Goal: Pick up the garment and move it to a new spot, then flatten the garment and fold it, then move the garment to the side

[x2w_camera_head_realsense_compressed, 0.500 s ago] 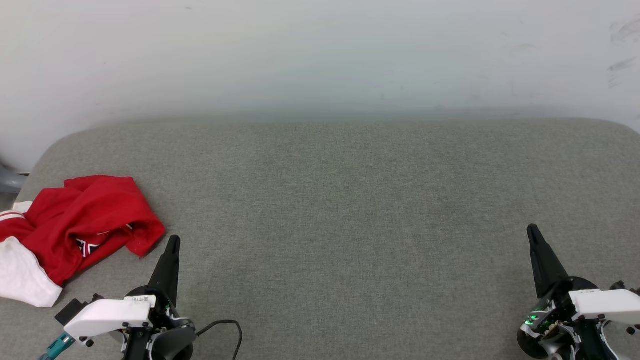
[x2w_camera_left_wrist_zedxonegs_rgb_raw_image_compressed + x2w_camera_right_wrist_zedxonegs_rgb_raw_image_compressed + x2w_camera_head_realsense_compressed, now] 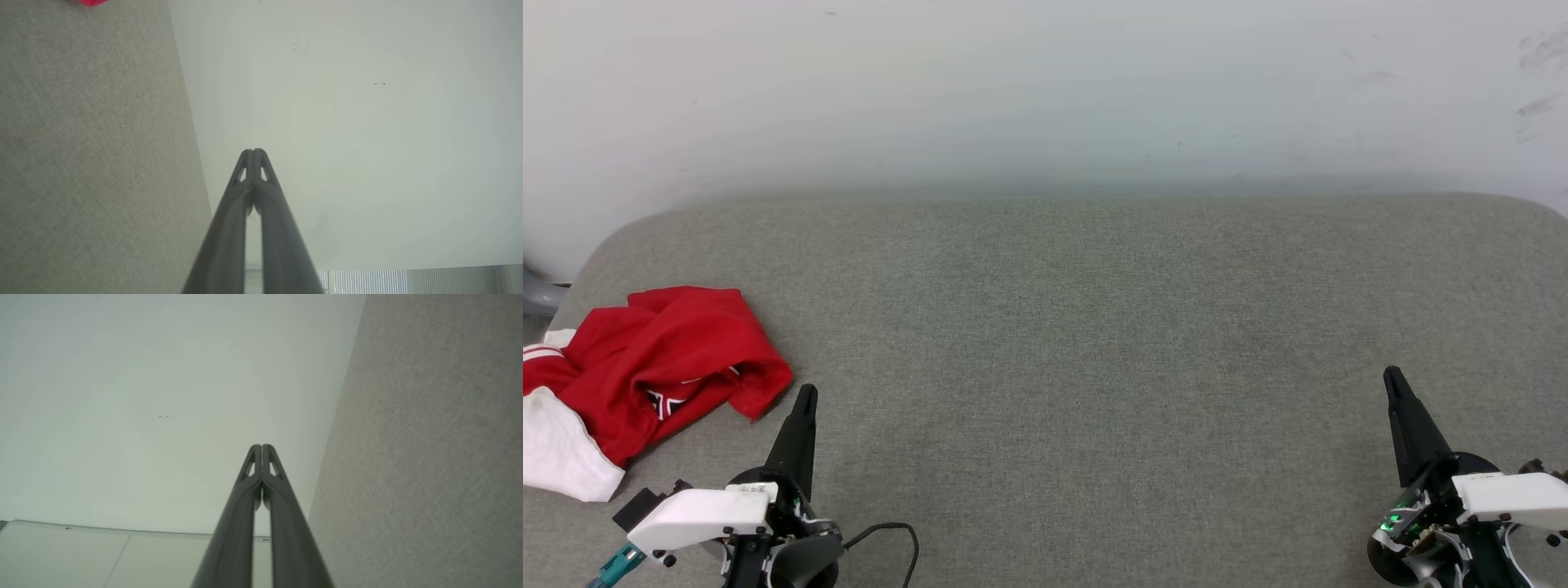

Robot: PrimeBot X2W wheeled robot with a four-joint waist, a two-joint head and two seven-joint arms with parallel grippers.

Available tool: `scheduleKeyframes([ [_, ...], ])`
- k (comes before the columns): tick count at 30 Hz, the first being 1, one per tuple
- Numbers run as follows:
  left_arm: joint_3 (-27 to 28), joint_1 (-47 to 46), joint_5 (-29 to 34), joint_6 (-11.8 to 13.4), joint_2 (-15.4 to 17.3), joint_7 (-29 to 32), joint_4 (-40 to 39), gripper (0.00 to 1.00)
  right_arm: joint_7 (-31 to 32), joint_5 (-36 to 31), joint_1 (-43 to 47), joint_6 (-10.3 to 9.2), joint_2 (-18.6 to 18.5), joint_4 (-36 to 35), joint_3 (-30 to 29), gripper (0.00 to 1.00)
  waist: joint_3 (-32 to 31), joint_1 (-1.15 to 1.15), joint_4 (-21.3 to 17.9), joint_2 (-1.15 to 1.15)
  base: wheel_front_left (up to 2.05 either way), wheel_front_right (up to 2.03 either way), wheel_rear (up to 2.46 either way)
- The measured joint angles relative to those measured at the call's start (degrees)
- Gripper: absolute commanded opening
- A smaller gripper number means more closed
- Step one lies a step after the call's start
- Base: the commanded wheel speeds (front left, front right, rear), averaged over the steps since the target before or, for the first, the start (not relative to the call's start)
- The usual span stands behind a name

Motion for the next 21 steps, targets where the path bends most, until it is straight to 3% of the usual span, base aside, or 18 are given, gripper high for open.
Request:
scheduleKeyframes([
  [17, -0.02, -0.01, 0.0, 0.0, 0.0, 0.0, 0.0, 0.0, 0.0, 0.0, 0.0, 0.0, 0.0, 0.0, 0.0, 0.0, 0.0, 0.0, 0.0, 0.0, 0.0, 0.0, 0.0],
  [18, -0.07, 0.07, -0.01, 0.01, 0.0, 0.0, 0.21, 1.0, 0.0, -0.01, 0.1, 0.01, 0.0, 0.15, 0.0, 1.0, 0.0, 0.0, 0.0, 0.0, 0.0, 0.0, 0.0],
  [21, -0.27, 1.43, -0.01, 0.02, -0.14, -0.04, 1.69, 1.0, -0.01, -0.01, 1.52, 0.0, 0.02, 1.62, 0.08, 1.0, 0.0, 0.0, 0.0, 0.0, 0.0, 0.0, 0.0],
])
